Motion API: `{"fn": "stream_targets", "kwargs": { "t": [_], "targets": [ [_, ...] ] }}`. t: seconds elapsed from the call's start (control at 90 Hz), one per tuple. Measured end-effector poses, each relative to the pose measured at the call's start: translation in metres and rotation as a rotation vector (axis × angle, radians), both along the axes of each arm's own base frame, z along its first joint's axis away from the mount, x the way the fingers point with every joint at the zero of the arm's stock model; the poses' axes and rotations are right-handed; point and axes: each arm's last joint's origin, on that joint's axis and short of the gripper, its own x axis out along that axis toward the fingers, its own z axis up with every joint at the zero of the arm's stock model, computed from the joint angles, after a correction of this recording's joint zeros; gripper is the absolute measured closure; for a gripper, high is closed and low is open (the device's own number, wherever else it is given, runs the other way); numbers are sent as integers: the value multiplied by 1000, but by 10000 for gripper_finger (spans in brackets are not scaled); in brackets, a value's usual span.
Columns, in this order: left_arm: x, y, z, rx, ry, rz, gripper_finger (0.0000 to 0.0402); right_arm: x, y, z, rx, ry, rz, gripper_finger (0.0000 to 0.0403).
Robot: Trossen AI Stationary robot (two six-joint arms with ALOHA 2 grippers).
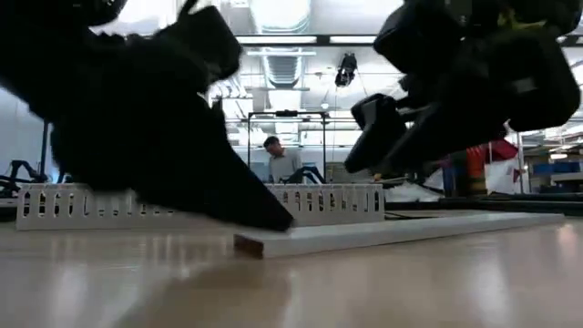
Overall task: Ziptie cables
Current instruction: Close the white cable duct
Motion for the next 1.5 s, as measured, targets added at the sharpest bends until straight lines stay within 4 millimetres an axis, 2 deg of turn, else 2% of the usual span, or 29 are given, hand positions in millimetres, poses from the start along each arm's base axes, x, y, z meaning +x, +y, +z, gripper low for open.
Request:
{"fn": "stream_targets", "kwargs": {
  "t": [0.189, 0.433, 0.622, 0.733, 1.0, 1.211, 1.378, 1.5],
  "targets": [
    [16, -7, -7, 6, 24, 17, 50, -9, -7, -25, 9, 1, 29, 107],
    [15, -4, -8, -26, 88, 29, 51, 3, -10, -56, 96, -18, 105, 116],
    [14, -1, -10, -58, 132, 14, 51, 7, -9, -71, 122, -76, 107, 113],
    [14, -1, -9, -69, 135, 14, 51, 7, -10, -79, 131, -90, 109, 124],
    [10, 1, 4, -70, 138, 22, 51, 3, -11, -94, 129, -59, 120, 168],
    [8, 3, 13, -56, 127, 31, 51, 1, -12, -97, 131, -82, 116, 169],
    [-2, 10, 37, -12, 63, 85, 51, 1, -12, -97, 132, -91, 116, 187],
    [-22, 17, 60, 36, -50, 170, 51, 1, -12, -96, 142, -99, 90, 187]
  ]
}}
